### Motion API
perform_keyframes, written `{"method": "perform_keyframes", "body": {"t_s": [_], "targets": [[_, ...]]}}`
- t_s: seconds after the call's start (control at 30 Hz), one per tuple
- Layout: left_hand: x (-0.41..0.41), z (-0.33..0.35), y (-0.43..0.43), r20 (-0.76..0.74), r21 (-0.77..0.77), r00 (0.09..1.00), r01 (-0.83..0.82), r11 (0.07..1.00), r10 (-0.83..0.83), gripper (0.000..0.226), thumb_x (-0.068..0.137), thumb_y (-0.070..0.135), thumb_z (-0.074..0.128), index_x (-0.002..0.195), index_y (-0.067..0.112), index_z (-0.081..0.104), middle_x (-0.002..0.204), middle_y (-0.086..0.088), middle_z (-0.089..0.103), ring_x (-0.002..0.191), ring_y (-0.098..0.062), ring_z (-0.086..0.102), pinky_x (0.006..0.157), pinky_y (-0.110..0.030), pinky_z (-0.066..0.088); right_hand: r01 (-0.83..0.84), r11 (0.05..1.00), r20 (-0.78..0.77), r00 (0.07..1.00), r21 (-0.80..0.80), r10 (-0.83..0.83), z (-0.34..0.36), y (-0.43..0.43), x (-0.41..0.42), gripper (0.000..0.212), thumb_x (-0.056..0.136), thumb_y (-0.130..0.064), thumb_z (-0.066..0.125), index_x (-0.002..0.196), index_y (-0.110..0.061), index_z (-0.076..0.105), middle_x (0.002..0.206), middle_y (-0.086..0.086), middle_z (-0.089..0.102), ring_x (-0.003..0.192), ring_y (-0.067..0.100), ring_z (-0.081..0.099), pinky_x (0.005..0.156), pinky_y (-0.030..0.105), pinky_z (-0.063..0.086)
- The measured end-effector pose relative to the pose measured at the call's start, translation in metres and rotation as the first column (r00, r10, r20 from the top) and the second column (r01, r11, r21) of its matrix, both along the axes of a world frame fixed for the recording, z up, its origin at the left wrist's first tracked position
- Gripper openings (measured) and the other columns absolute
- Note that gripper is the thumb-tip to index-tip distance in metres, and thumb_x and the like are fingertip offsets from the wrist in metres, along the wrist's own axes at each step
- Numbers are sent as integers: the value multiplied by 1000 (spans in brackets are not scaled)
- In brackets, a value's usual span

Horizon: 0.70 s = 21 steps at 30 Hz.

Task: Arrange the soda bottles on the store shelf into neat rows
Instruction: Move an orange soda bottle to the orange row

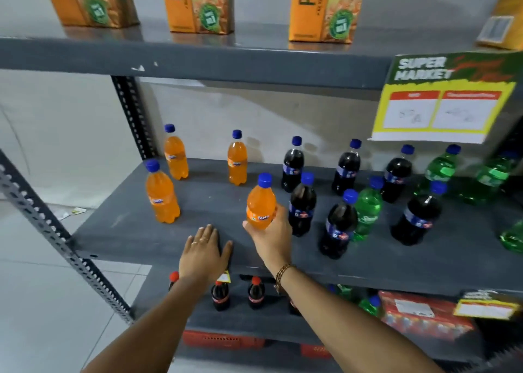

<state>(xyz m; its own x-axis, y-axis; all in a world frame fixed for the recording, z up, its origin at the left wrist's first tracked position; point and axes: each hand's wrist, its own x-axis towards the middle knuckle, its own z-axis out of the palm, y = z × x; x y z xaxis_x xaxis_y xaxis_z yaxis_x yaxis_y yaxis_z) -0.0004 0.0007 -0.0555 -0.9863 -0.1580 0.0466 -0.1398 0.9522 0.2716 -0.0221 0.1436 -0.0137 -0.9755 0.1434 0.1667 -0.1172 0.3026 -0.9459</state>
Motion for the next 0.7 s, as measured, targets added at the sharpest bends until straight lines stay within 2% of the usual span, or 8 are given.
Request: {"method": "perform_keyframes", "body": {"t_s": [0.13,0.3,0.47,0.57,0.63,0.7], "targets": [[-1,1,-3,8,9,999,35,999,-35,65,92,45,33,143,7,24,155,-8,21,144,-22,13,118,-38,10,60,996,96,993,59,-66,-10,-23,-26,58,60,-26,83,103,-15,47,102,6,62,91,26,61,77,39,53],[0,1,-6,16,23,999,48,999,-49,66,91,43,36,144,6,22,156,-9,17,145,-22,10,118,-37,8,86,991,48,995,100,-91,-18,-42,-42,63,55,-31,85,99,-11,46,102,11,60,92,30,59,76,41,51],[0,-3,-7,-11,41,998,56,998,-56,66,92,42,36,144,6,21,156,-9,16,145,-21,9,119,-37,7,70,988,41,996,137,-76,-18,-46,-44,69,57,-37,84,106,-9,44,107,12,58,95,31,59,75,37,49],[0,-3,-7,-5,28,998,59,998,-59,65,92,42,37,143,5,24,155,-10,20,145,-22,11,118,-37,9,51,993,41,998,109,-56,-18,-38,-30,78,65,-43,78,122,-7,41,121,12,54,110,27,53,86,39,48],[2,-2,-6,-49,35,999,22,999,-20,59,90,39,40,137,3,37,148,-13,37,140,-26,27,116,-38,19,42,993,-91,995,112,-32,-20,-23,-9,68,75,-45,69,125,-10,41,121,7,52,110,21,51,89,34,47],[7,-2,2,-182,15,983,32,999,-28,46,85,36,42,112,2,60,117,-17,65,113,-32,57,102,-42,40,107,983,-341,939,148,-51,-24,3,14,50,83,-46,58,117,-13,44,111,-3,48,102,17,50,87,27,45]]}}
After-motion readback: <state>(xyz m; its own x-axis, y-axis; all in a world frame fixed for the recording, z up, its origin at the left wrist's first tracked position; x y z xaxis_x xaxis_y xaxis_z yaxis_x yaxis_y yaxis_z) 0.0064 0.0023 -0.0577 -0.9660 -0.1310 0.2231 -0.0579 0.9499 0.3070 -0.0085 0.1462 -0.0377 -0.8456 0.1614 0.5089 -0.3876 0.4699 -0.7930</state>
